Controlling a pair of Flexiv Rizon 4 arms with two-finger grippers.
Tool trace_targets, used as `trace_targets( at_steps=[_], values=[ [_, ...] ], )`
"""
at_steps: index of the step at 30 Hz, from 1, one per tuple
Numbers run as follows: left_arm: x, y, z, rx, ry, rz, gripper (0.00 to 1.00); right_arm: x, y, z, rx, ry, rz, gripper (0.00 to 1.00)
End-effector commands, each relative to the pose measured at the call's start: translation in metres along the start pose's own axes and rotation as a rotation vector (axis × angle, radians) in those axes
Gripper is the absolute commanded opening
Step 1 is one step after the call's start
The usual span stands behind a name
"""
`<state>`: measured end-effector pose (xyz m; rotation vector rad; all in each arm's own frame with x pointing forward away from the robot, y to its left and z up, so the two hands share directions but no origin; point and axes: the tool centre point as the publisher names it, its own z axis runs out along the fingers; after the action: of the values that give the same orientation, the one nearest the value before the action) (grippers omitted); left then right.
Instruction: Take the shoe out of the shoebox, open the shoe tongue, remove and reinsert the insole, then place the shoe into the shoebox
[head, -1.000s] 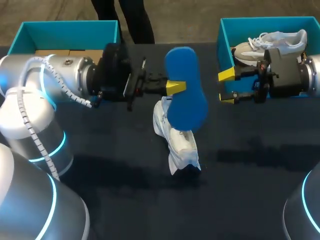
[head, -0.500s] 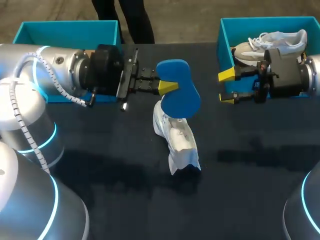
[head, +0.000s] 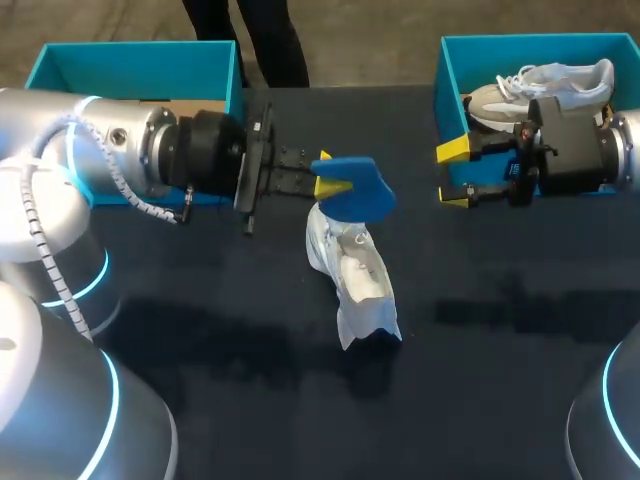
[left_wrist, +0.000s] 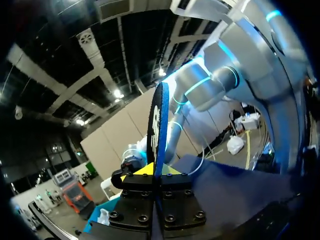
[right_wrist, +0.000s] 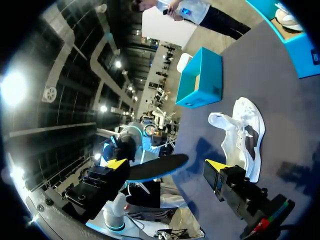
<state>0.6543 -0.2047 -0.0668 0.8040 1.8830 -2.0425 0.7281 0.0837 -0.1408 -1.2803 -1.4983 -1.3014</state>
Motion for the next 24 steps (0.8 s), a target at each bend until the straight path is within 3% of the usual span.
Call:
trace_targets(
  at_steps=[1, 10, 16, 24],
  values=[
    [0.001, 0.016, -0.002, -0.058, 0.006, 0.346, 0.00, 0.000, 0.000, 0.001, -0.001, -0.001, 0.000, 1.00],
    [0.002, 0.036, -0.005, -0.150, 0.064, 0.718, 0.00, 0.000, 0.000, 0.001, -0.001, -0.001, 0.000, 1.00],
    [-0.001, 0.040, -0.002, -0.158, 0.069, 0.959, 0.00, 0.000, 0.000, 0.001, -0.001, -0.001, 0.000, 1.00],
    [-0.001, 0.040, -0.001, -0.149, 0.060, 0.959, 0.00, 0.000, 0.000, 0.001, -0.001, -0.001, 0.000, 1.00]
  ],
)
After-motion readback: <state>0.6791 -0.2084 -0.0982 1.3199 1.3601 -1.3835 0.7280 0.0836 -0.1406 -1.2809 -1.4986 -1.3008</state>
